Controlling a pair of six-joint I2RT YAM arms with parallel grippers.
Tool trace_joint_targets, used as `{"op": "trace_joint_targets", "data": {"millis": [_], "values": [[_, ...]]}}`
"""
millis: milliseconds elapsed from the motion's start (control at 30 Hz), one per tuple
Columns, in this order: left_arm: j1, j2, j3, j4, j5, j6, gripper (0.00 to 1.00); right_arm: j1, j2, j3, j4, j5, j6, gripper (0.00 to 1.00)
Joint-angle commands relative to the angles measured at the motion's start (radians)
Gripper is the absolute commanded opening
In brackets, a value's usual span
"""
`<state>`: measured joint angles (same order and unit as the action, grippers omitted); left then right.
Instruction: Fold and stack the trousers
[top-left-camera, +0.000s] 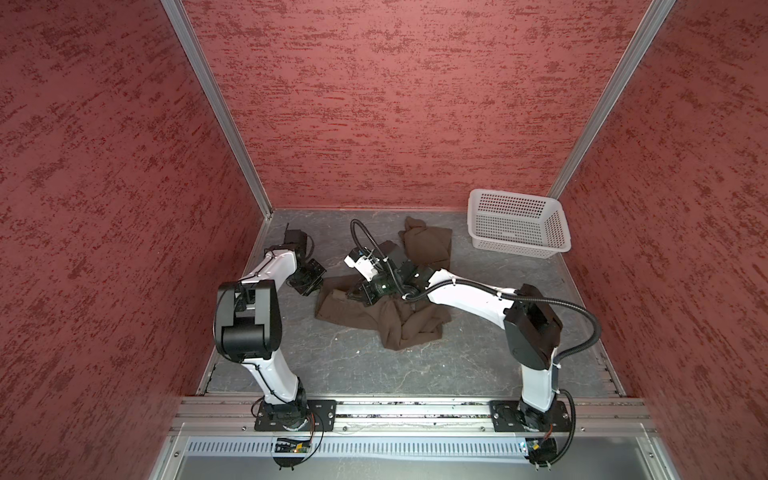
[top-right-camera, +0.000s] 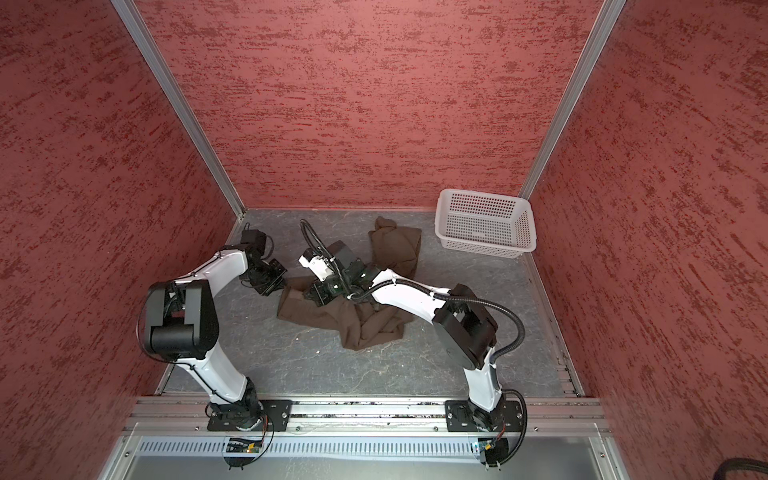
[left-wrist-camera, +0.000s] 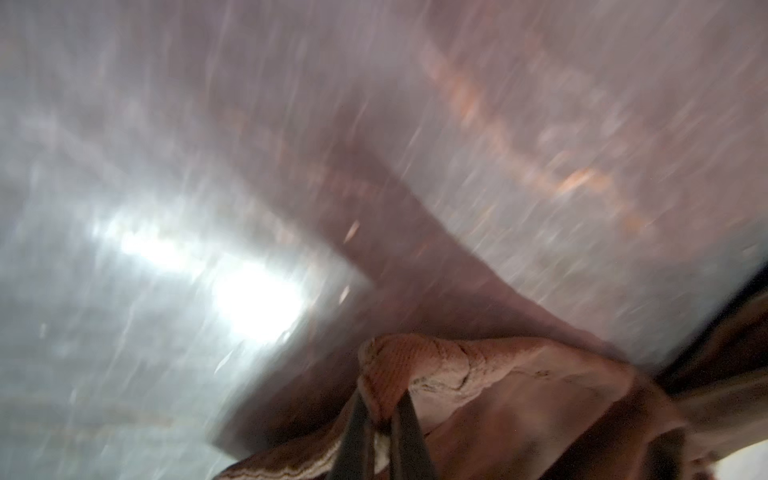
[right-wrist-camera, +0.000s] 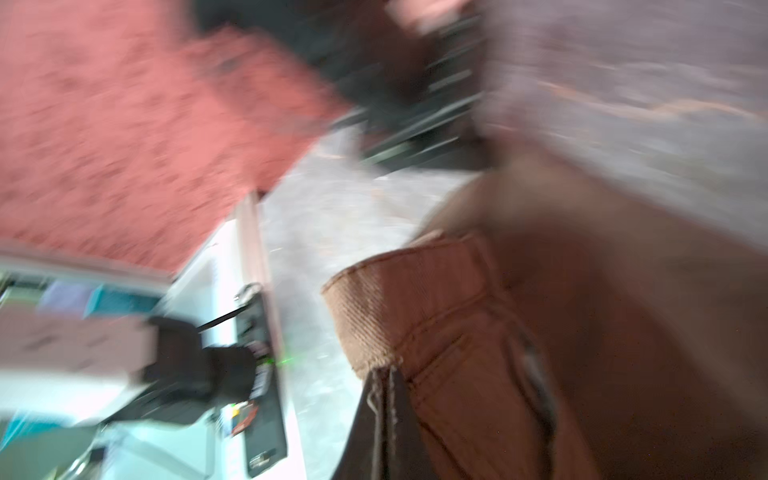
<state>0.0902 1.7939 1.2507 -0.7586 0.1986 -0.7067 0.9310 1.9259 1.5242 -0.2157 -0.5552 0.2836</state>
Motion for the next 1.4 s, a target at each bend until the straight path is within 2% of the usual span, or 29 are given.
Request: {"op": "trace_joint_targets", "data": {"millis": [0, 133, 267, 333, 400, 467, 500, 567, 733, 867, 1033, 1200, 1367], "values": [[0.034, 0.068, 0.143, 0.034, 0.000, -0.032, 0.00, 0.051, -0.019, -0.054, 0.048, -0.079, -0.002, 0.00], [0.052, 0.159, 0.374, -0.038, 0.002, -0.036, 0.00, 0.084, 0.040, -0.063, 0.091, -0.143, 0.033, 0.00], [0.078, 0.191, 0.510, -0.076, -0.011, -0.036, 0.00, 0.108, 0.079, -0.040, 0.076, -0.167, 0.022, 0.32], [0.094, 0.184, 0.527, -0.075, -0.022, -0.040, 0.00, 0.108, 0.067, -0.041, 0.059, -0.146, 0.002, 0.38], [0.108, 0.171, 0.527, -0.077, -0.025, -0.038, 0.13, 0.103, 0.034, -0.048, 0.033, -0.090, -0.041, 0.41], [0.112, 0.148, 0.513, -0.083, -0.032, -0.021, 0.35, 0.079, -0.021, -0.069, 0.014, -0.023, -0.078, 0.43], [0.109, 0.134, 0.499, -0.086, -0.041, -0.008, 0.42, 0.061, -0.049, -0.084, 0.017, 0.002, -0.086, 0.44], [0.097, 0.087, 0.450, -0.084, -0.056, 0.011, 0.49, 0.004, -0.117, -0.132, 0.034, 0.064, -0.090, 0.44], [0.015, -0.030, 0.279, -0.062, -0.090, 0.068, 0.55, -0.165, -0.193, -0.190, -0.021, 0.277, -0.077, 0.50], [-0.027, -0.087, 0.103, -0.010, -0.089, 0.079, 0.58, -0.290, -0.179, -0.203, -0.109, 0.341, -0.037, 0.54], [-0.008, -0.061, -0.041, 0.061, -0.056, 0.061, 0.58, -0.362, -0.164, -0.259, -0.150, 0.428, 0.002, 0.54], [-0.008, -0.013, -0.066, 0.129, -0.019, 0.041, 0.60, -0.411, -0.128, -0.313, -0.157, 0.472, 0.068, 0.54], [-0.034, 0.054, 0.041, 0.140, -0.006, 0.025, 0.60, -0.447, -0.083, -0.334, -0.153, 0.509, 0.108, 0.55]]}}
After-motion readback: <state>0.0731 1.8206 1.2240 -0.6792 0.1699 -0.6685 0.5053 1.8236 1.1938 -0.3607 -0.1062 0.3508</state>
